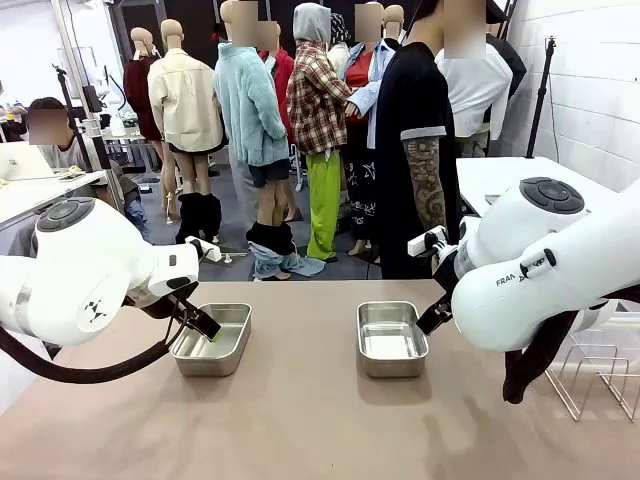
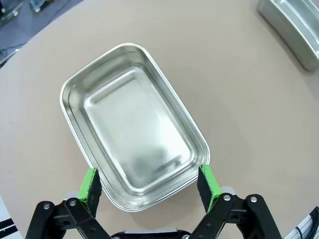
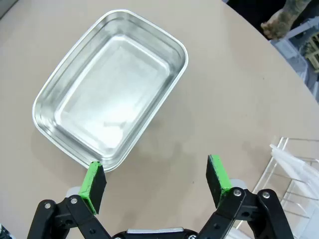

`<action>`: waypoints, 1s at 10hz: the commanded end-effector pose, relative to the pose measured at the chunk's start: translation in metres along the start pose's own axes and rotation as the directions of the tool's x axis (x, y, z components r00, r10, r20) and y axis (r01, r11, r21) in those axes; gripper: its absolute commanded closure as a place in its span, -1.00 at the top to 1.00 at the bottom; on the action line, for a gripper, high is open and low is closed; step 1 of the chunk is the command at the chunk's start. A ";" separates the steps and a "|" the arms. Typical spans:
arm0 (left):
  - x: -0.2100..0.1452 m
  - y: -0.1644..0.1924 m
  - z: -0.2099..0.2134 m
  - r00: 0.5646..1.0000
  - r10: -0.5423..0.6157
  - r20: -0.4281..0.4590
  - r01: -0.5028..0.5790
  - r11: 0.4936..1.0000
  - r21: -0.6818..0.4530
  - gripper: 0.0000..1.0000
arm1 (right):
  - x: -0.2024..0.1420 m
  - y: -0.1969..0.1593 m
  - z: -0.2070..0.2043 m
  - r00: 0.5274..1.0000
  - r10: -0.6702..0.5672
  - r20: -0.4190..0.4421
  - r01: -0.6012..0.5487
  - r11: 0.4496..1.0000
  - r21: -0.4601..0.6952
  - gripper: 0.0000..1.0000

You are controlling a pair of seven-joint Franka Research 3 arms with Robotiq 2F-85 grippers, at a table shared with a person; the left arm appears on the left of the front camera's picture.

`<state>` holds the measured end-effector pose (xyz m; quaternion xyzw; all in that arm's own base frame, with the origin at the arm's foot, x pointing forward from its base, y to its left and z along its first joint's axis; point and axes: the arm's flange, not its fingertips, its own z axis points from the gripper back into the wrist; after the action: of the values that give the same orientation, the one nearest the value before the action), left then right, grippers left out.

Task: Place the bread in airtight containers.
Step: Lift both Airtight Container.

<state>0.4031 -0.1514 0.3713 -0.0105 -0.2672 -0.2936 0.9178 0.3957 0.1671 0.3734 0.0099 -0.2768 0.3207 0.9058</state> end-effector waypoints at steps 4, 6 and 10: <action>0.000 0.000 0.000 1.000 0.000 0.000 0.000 1.000 0.000 1.00 | 0.000 0.000 0.000 1.000 0.000 0.000 0.000 1.000 0.000 1.00; 0.000 0.000 0.000 1.000 0.000 0.000 0.000 1.000 0.000 1.00 | 0.000 0.000 0.000 1.000 0.000 0.000 0.000 1.000 0.000 1.00; 0.000 -0.001 0.000 1.000 -0.003 0.000 0.003 1.000 0.000 1.00 | 0.000 0.000 0.000 1.000 0.000 0.000 0.000 1.000 0.000 1.00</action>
<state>0.4025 -0.1531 0.3713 -0.0102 -0.2672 -0.2955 0.9172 0.3956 0.1672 0.3734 0.0097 -0.2768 0.3208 0.9058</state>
